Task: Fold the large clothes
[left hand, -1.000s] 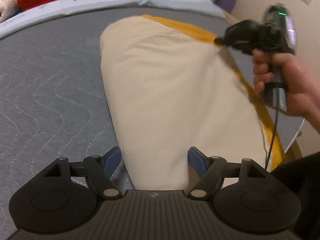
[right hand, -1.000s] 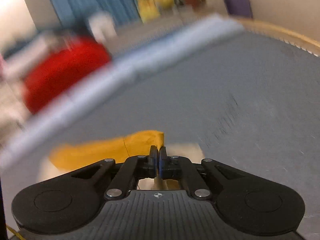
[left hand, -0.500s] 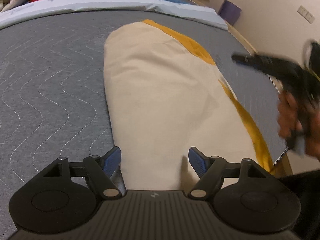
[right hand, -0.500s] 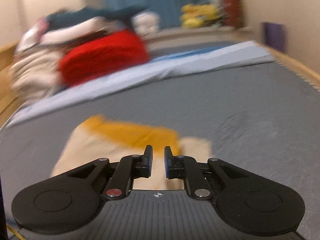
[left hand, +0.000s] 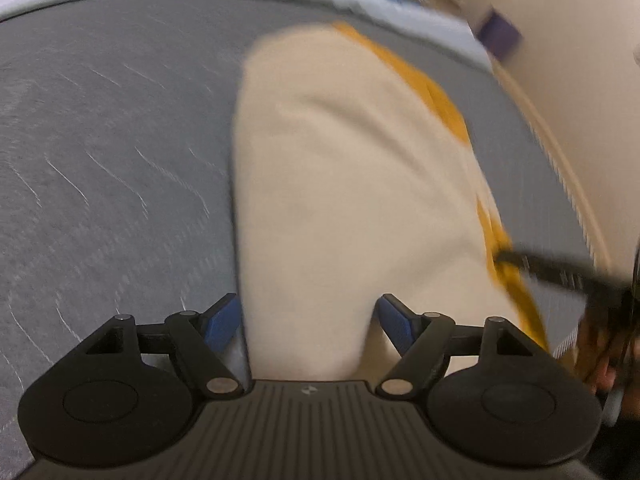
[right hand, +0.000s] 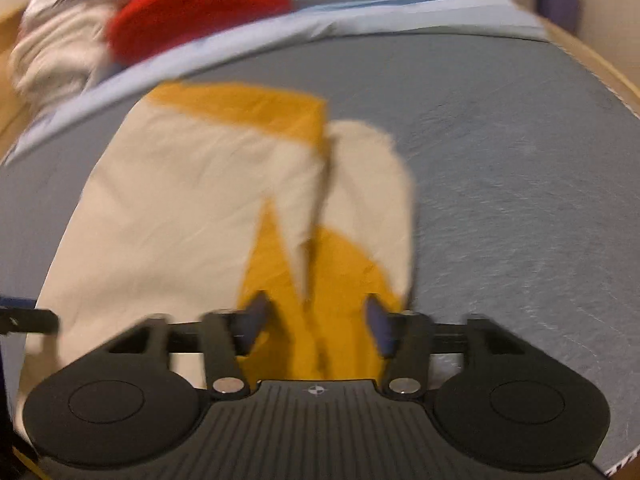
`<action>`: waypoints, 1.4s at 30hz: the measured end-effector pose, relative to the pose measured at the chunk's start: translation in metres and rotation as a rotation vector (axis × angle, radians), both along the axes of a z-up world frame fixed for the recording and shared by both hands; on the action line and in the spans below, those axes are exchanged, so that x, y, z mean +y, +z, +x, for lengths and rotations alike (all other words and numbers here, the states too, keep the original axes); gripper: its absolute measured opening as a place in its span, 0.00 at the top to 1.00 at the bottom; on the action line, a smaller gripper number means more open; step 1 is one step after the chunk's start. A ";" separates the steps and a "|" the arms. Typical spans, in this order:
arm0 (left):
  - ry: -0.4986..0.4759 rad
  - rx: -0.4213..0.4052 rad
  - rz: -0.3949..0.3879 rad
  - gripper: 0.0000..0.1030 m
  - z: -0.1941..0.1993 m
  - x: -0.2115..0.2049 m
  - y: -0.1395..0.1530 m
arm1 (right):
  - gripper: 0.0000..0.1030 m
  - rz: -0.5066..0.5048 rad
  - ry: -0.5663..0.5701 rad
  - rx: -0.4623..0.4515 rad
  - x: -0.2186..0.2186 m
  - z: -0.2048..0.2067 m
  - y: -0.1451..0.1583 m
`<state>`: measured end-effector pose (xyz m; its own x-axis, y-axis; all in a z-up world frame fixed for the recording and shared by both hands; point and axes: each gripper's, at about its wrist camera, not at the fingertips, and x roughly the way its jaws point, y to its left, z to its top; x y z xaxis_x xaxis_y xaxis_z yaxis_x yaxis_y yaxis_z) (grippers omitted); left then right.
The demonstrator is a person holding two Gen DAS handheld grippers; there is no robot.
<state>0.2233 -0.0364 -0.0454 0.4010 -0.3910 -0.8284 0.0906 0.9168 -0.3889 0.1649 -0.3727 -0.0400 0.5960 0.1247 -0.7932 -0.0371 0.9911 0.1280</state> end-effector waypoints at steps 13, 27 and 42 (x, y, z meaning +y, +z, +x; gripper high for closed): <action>0.122 0.225 -0.313 0.06 0.092 0.007 -0.076 | 0.21 0.250 -0.108 0.190 -0.028 0.032 -0.049; 0.111 -0.078 -0.200 0.52 0.110 0.010 -0.021 | 0.89 0.278 -0.041 0.015 0.022 0.060 -0.024; 0.252 -0.185 0.202 0.29 0.116 0.129 0.022 | 0.93 0.179 0.040 -0.009 0.135 0.117 -0.033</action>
<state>0.3395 0.0923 -0.0236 0.6141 -0.0971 -0.7832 -0.0964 0.9758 -0.1965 0.2819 -0.2374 -0.0725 0.5943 0.2872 -0.7512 -0.0783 0.9503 0.3014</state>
